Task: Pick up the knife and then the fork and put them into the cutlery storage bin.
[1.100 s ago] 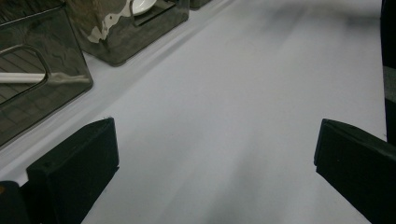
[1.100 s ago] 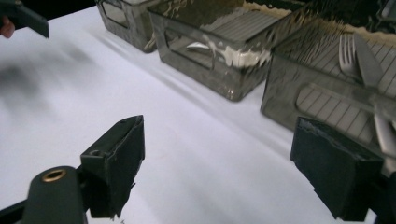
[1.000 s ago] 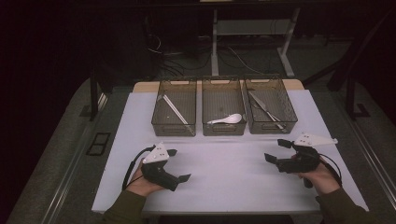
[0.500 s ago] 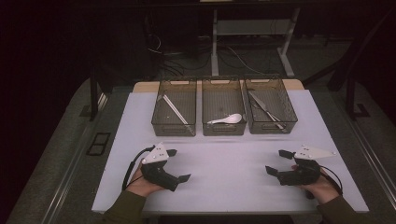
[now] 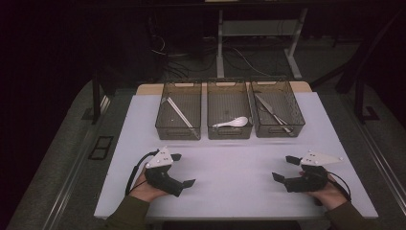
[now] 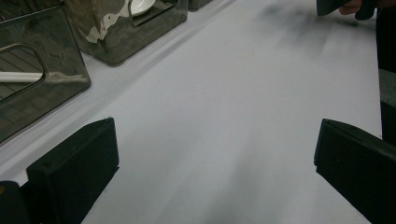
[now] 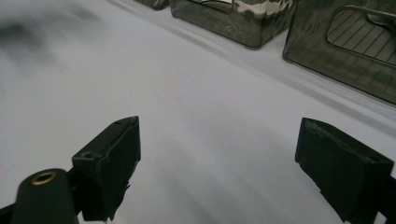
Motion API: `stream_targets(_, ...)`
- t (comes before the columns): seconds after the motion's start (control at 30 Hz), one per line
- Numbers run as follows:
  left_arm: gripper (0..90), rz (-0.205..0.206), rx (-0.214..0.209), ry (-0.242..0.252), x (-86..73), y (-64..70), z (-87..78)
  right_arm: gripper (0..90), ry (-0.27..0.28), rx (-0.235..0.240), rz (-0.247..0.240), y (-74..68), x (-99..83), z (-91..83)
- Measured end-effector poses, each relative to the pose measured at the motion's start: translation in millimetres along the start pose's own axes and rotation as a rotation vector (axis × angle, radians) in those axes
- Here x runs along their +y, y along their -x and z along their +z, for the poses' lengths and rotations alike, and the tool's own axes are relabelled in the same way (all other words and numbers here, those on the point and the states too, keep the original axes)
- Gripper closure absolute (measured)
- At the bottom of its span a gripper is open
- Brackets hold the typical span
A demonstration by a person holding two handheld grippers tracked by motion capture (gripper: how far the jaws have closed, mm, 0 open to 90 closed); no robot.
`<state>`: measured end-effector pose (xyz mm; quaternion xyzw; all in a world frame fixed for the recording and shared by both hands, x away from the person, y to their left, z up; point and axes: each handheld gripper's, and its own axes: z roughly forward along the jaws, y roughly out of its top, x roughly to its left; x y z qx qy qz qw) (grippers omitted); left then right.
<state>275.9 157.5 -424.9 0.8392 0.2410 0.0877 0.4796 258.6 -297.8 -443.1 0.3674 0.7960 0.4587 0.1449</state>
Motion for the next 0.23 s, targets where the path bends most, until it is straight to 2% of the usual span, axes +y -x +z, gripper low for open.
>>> stream_targets(0.23,0.0,0.004,0.0,-0.004,-0.1,0.2,0.6,14.2,-0.001,0.001,-0.006,-1.0,0.4,-0.2)
